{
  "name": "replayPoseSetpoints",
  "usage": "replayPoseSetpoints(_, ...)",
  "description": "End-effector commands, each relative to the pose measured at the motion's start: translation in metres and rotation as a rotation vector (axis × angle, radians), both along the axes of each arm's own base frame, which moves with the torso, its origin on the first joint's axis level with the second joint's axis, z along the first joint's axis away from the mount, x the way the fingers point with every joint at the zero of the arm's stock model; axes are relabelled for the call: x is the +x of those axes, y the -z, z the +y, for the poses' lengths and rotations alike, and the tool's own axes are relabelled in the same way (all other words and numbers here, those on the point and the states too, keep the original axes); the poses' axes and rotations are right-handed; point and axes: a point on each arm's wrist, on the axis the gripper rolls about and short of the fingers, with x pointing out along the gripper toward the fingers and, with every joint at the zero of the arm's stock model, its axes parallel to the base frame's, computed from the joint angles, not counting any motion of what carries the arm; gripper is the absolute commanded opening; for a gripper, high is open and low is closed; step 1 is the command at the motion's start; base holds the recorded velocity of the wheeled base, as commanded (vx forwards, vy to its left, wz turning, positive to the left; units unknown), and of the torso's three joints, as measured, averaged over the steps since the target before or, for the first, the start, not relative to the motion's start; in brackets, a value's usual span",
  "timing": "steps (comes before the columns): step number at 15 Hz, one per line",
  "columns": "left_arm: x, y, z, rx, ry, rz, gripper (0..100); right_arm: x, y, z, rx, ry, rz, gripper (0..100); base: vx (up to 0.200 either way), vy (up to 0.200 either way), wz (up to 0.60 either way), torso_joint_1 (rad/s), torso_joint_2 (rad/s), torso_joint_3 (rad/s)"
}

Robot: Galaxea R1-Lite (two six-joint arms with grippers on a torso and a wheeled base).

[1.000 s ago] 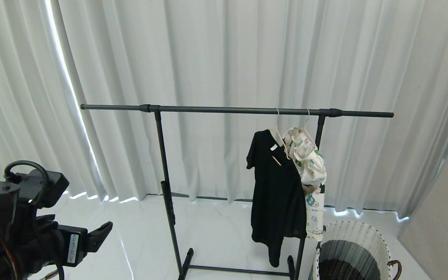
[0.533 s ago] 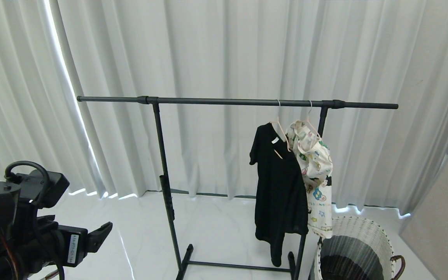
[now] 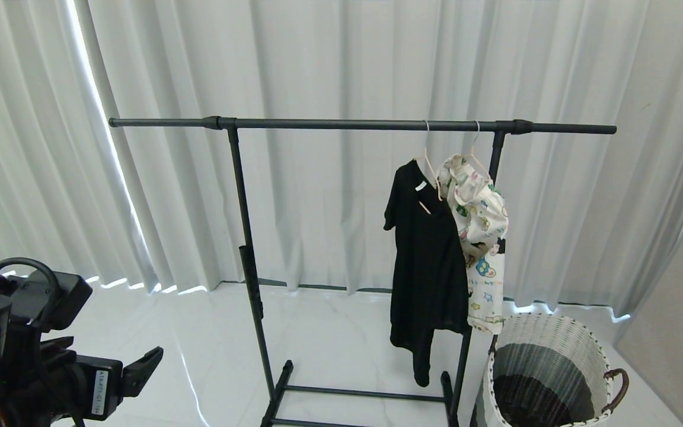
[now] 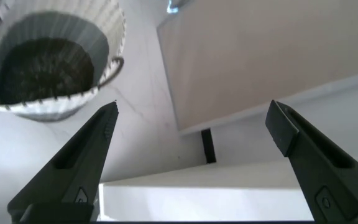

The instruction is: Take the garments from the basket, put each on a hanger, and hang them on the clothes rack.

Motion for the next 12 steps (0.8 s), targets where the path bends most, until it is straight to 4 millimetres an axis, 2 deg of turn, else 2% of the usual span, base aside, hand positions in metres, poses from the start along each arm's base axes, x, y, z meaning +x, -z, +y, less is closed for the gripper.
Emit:
replayPoseSetpoints(1, -0.009, 0.002, 0.006, 0.0, -0.024, -0.013, 100, -0.013, 0.001, -0.004, 0.0, 0.026, -0.018, 100, 0.0, 0.0, 0.0, -0.217, 0.51, 0.295)
replayPoseSetpoints(5, -0.015, 0.007, 0.017, 0.002, -0.108, -0.011, 100, -0.026, 0.005, -0.009, -0.001, 0.062, -0.03, 100, 0.0, 0.0, 0.0, -0.205, 0.49, 0.281)
replayPoseSetpoints(10, -0.049, 0.013, 0.032, 0.038, -0.27, -0.102, 100, -0.055, 0.022, -0.016, 0.003, 0.146, -0.034, 100, 0.0, 0.0, 0.0, -0.183, 0.47, 0.289)
replayPoseSetpoints(12, -0.065, 0.017, 0.035, 0.063, -0.335, -0.159, 100, -0.067, 0.029, -0.017, 0.004, 0.178, -0.103, 100, 0.0, 0.0, 0.0, -0.168, 0.46, 0.303)
